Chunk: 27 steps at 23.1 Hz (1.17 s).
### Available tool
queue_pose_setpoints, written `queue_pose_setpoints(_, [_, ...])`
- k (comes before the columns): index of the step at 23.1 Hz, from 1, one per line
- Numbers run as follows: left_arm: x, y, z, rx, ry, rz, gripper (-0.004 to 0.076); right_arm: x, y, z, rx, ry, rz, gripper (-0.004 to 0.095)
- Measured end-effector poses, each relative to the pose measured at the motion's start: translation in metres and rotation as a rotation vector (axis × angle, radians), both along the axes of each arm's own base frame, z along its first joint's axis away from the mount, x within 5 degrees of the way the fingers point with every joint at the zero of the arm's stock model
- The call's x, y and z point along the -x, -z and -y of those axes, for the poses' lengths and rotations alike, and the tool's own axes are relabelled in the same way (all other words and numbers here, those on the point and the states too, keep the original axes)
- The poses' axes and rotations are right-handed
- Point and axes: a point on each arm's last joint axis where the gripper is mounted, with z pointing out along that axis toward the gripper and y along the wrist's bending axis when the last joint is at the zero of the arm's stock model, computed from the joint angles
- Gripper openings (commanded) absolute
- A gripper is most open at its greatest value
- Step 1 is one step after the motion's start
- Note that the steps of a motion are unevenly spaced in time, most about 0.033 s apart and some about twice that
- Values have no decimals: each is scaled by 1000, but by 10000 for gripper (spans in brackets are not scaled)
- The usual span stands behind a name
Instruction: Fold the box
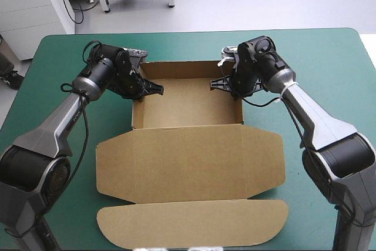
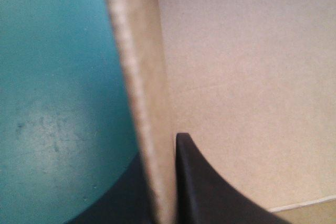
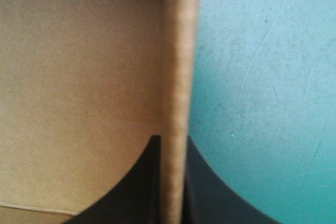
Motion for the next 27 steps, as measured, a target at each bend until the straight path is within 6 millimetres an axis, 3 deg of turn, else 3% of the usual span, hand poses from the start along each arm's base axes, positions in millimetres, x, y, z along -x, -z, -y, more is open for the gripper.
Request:
queue_pose_setpoints(9, [-14, 32, 7, -1, -13, -78, -8, -15, 33, 2, 9, -11, -79, 0])
queue_pose_setpoints(11, [-15, 34, 8, -3, -9, -82, -8, -16, 33, 2, 13, -20, -77, 79])
queue_pose_setpoints(14, [-15, 34, 8, -5, 2, -82, -6, -16, 33, 2, 24, -39, -71, 318])
queue_pose_setpoints(18, [-17, 37, 10, 1, 30, -75, 17, -17, 31, 2, 30, -52, -59, 432])
queue_pose_setpoints(22, [-18, 39, 13, 6, 49, -75, 134, -18, 31, 4, 56, -51, -45, 478])
queue_pose_setpoints(27, [-13, 49, 18, -9, 81, -134, 400, -19, 31, 7, 79, -31, -34, 491])
